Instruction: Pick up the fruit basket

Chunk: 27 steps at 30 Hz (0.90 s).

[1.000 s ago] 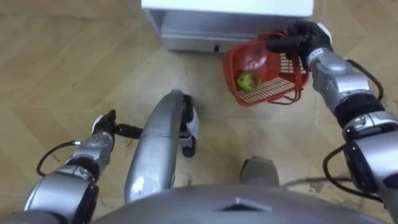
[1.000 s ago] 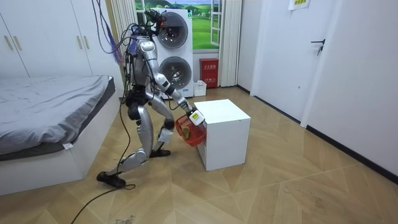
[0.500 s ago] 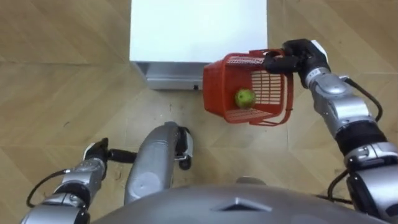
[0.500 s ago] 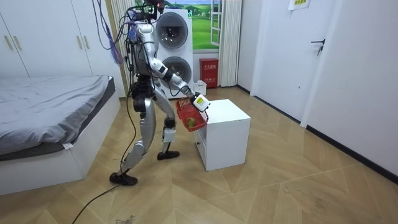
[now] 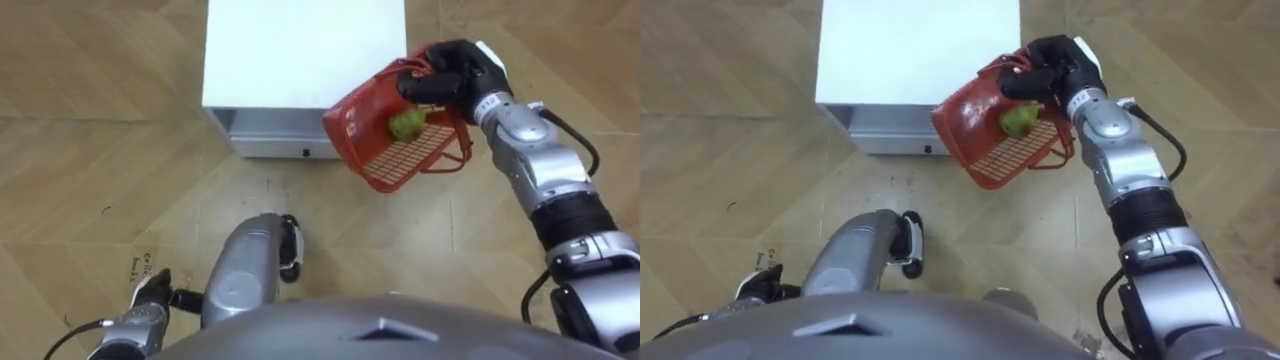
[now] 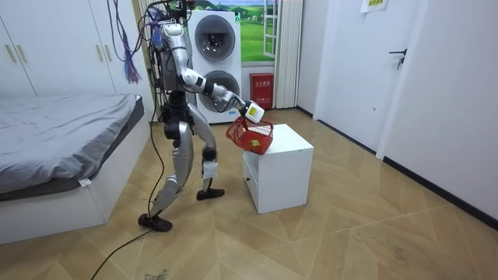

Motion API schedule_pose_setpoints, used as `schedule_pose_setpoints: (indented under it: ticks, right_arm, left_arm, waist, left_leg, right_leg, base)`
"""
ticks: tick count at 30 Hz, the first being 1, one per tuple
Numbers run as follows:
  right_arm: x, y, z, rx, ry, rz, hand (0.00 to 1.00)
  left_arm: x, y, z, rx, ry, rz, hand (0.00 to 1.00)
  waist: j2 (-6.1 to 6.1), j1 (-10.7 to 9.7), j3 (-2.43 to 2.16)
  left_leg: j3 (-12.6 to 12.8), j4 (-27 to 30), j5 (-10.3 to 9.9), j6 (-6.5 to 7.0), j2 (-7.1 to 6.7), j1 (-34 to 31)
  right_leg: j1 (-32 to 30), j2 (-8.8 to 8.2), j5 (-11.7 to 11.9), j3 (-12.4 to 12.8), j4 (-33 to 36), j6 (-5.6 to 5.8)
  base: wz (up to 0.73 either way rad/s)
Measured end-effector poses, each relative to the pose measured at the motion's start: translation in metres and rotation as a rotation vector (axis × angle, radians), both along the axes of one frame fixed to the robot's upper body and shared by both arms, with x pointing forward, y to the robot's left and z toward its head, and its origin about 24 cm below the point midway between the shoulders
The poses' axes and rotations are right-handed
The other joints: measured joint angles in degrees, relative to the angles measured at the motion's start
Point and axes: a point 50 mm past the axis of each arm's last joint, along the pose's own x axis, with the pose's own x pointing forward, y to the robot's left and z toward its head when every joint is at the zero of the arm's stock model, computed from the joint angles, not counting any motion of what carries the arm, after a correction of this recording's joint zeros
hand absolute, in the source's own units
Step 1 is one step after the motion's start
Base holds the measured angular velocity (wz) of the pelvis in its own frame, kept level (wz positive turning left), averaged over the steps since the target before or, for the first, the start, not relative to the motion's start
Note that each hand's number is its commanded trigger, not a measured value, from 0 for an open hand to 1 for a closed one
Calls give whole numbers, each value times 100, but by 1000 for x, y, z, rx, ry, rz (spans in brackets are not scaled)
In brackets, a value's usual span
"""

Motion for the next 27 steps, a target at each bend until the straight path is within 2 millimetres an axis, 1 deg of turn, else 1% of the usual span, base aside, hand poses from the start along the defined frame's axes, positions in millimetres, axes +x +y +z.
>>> schedule_pose_setpoints:
  ticks: [1,2,3,4,5,6,7,8,9,10,11,12,13,15,16,17,18,19,20,21,22,23,24,27]
  right_arm:
    - [0,0,0,-1,-2,1,100]
    - [0,1,1,-7,-5,6,100]
    - [1,2,1,-7,-8,8,100]
    - [1,3,2,-5,-10,10,100]
    - [0,3,1,-5,-8,9,100]
    - [-2,3,-1,-1,0,7,100]
    - [-3,4,-3,4,6,5,100]
    - [-5,6,-5,16,14,5,100]
    - [-6,8,-7,25,17,6,100]
    - [-6,9,-7,28,18,6,100]
    - [-7,11,-8,30,21,8,100]
    - [-8,13,-9,31,22,12,100]
    - [-8,14,-9,35,21,14,100]
    - [-9,17,-11,50,28,16,100]
    - [-10,17,-12,57,32,17,100]
    - [-10,17,-12,65,35,16,100]
    - [-11,16,-12,64,37,14,100]
    - [-11,15,-12,63,37,12,100]
    - [-11,15,-12,65,38,12,100]
    - [-11,15,-12,64,35,14,100]
    - [-11,15,-11,63,31,15,100]
    - [-10,15,-9,60,22,18,100]
    - [-10,13,-8,55,21,18,100]
    - [-10,14,-8,61,20,30,100]
  left_arm:
    - [-1,0,0,1,4,2,0]
    - [0,1,0,2,5,6,0]
    - [-1,1,0,8,15,-5,0]
    - [-2,1,0,11,20,-11,0]
    - [-2,1,0,21,30,-28,0]
    - [-2,2,0,31,36,-47,0]
    - [-2,2,0,33,36,-49,0]
    - [-2,1,0,34,37,-46,0]
    - [-1,1,0,35,33,-45,0]
    - [1,1,1,37,28,-44,0]
    - [2,2,1,42,20,-41,0]
    - [4,2,2,46,12,-48,0]
    - [5,3,3,48,7,-51,0]
    - [8,2,3,48,2,-60,0]
    - [8,2,3,48,0,-61,0]
    - [9,1,3,51,-2,-66,0]
    - [10,1,3,52,-6,-69,0]
    - [10,1,3,51,-8,-71,0]
    - [10,0,3,49,-9,-68,0]
    - [11,0,3,50,-11,-64,0]
    - [11,0,3,53,-13,-64,0]
    - [11,0,3,62,-14,-61,0]
    - [9,-2,2,62,-8,-58,0]
    - [0,0,2,77,12,-44,0]
  waist:
    - [27,18,3]
    - [81,17,4]
    - [141,20,1]
    - [153,18,-1]
    - [170,10,-8]
    - [163,14,-10]
    - [161,1,-11]
    - [155,-7,-18]
    - [161,-62,-21]
    - [161,-84,-20]
    - [160,-114,-22]
    - [161,-114,-26]
    - [166,-109,-27]
    - [195,-85,-23]
    - [198,-78,-24]
    - [234,-55,-23]
    - [238,-92,-27]
    - [238,-80,-27]
    - [234,-48,-31]
    - [213,-29,-47]
    - [197,-24,-51]
    - [159,-4,-61]
    - [212,8,-95]
    - [221,29,-97]
  left_leg:
    - [-16,14,-32,13,-5,7]
    - [-38,20,-104,41,-15,42]
    - [-59,34,-161,77,-41,92]
    - [-63,26,-181,97,-77,125]
    - [-59,1,-222,146,-148,204]
    - [-42,-71,-248,186,-233,317]
    - [-45,-103,-265,205,-279,372]
    - [-45,-165,-317,239,-354,479]
    - [-71,-191,-363,281,-425,556]
    - [-105,-196,-384,302,-458,598]
    - [-136,-221,-429,343,-485,705]
    - [-153,-272,-452,367,-482,827]
    - [-169,-321,-457,373,-479,886]
    - [-195,-590,-452,371,-440,1207]
    - [-200,-667,-446,362,-430,1298]
    - [-242,-762,-447,356,-379,1439]
    - [-304,-904,-424,324,-351,1575]
    - [-308,-970,-416,310,-330,1644]
    - [-307,-1089,-401,283,-274,1756]
    - [-323,-1200,-379,246,-243,1824]
    - [-327,-1243,-368,229,-239,1853]
    - [-329,-1327,-358,198,-247,1909]
    - [-406,-1447,-332,137,-203,1998]
    - [-499,-1780,-249,22,-118,2338]
  right_leg:
    - [-3,0,49,3,59,-12]
    - [-34,-17,157,7,221,-10]
    - [-54,-46,268,7,367,-32]
    - [-59,-85,316,6,442,-28]
    - [-62,-150,409,38,579,-44]
    - [-74,-211,540,158,728,-45]
    - [-94,-246,633,218,825,-48]
    - [-198,-307,848,331,1115,-61]
    - [-347,-388,1175,375,1513,-130]
    - [-421,-416,1354,395,1700,-145]
    - [-608,-480,1831,467,2093,-211]
    - [-809,-507,2225,549,2415,-175]
    - [-912,-515,2237,577,2539,-164]
    - [-1367,-458,1803,580,2943,-129]
    - [-1445,-437,1670,569,2907,-115]
    - [-1535,-336,1414,557,2632,-89]
    - [-1590,-221,1183,543,2107,-46]
    - [-1571,-162,1106,536,1768,-36]
    - [-1554,-35,1038,479,1028,-48]
    - [-1525,110,1025,474,254,-50]
    - [-1485,173,1053,475,-142,-73]
    - [-1394,301,1297,484,-844,-143]
    - [-1210,427,1425,471,-1107,-144]
    - [-714,612,1590,335,-1738,-206]
  base:
    - [13]
    - [9]
    - [8]
    - [11]
    - [12]
    - [12]
    - [8]
    - [15]
    - [17]
    - [23]
    - [10]
    - [4]
    - [-3]
    - [-6]
    - [-9]
    - [4]
    - [6]
    - [0]
    - [-10]
    - [-8]
    - [0]
    - [8]
    - [6]
    - [10]
